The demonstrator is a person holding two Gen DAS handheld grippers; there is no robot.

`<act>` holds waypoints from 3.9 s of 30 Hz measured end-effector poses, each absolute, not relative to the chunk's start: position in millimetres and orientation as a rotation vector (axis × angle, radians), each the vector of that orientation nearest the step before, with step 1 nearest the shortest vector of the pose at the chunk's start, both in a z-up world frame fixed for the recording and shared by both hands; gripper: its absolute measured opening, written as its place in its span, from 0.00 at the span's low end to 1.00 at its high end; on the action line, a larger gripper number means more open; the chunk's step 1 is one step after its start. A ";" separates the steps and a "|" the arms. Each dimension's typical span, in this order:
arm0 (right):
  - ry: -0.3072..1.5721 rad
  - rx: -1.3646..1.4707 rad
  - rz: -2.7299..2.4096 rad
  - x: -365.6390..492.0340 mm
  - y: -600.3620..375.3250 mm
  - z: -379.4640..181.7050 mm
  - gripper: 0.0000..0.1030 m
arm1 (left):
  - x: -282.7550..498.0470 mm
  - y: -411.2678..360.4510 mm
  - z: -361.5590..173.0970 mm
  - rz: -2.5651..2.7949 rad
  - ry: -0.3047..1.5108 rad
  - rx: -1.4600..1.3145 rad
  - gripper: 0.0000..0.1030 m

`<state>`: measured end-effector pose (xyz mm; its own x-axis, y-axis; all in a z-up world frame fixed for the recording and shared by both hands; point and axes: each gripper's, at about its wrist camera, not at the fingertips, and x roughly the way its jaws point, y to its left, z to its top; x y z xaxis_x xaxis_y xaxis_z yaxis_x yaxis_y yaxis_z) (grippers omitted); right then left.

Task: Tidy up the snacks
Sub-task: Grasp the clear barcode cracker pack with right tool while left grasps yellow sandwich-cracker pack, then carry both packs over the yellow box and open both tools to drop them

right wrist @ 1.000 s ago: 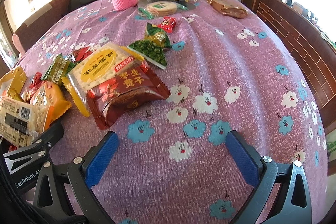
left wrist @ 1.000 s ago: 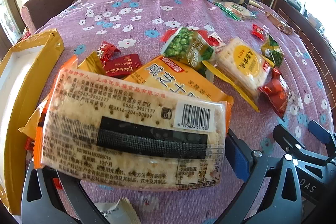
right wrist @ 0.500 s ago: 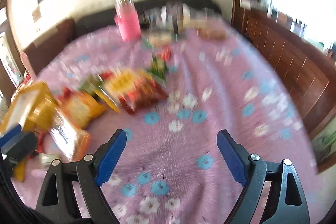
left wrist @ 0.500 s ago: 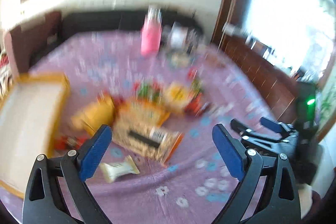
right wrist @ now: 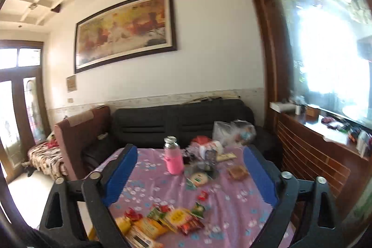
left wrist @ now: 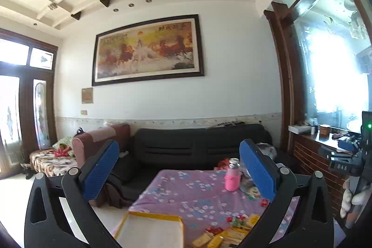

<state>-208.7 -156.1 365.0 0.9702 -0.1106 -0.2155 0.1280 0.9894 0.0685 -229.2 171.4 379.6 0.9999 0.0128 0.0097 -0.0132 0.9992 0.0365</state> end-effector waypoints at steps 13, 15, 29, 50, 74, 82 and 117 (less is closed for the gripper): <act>0.924 0.028 0.327 -63.9 -65.1 94.9 0.72 | -84.5 174.7 161.7 -0.197 0.545 -0.062 0.96; 0.920 -0.059 0.324 -59.8 -51.0 81.2 0.73 | -69.3 171.3 136.4 -0.255 0.643 -0.113 0.96; 0.928 -0.345 0.326 -42.5 -9.8 36.5 0.58 | -25.6 118.6 69.4 -0.309 0.845 0.050 0.94; 0.951 0.092 0.372 -86.1 -117.6 61.5 0.56 | -2.9 60.7 44.1 -0.413 0.959 0.178 0.49; 0.876 0.151 0.502 -113.5 -53.2 113.9 0.56 | -48.3 122.7 91.8 -0.421 0.871 0.035 0.41; 0.929 0.200 0.712 -68.7 69.6 130.6 0.55 | -58.2 259.5 108.0 -0.008 0.808 0.025 0.42; 0.910 0.281 0.273 -70.7 -53.7 98.1 0.68 | -112.5 204.4 108.2 -0.321 0.744 -0.192 0.66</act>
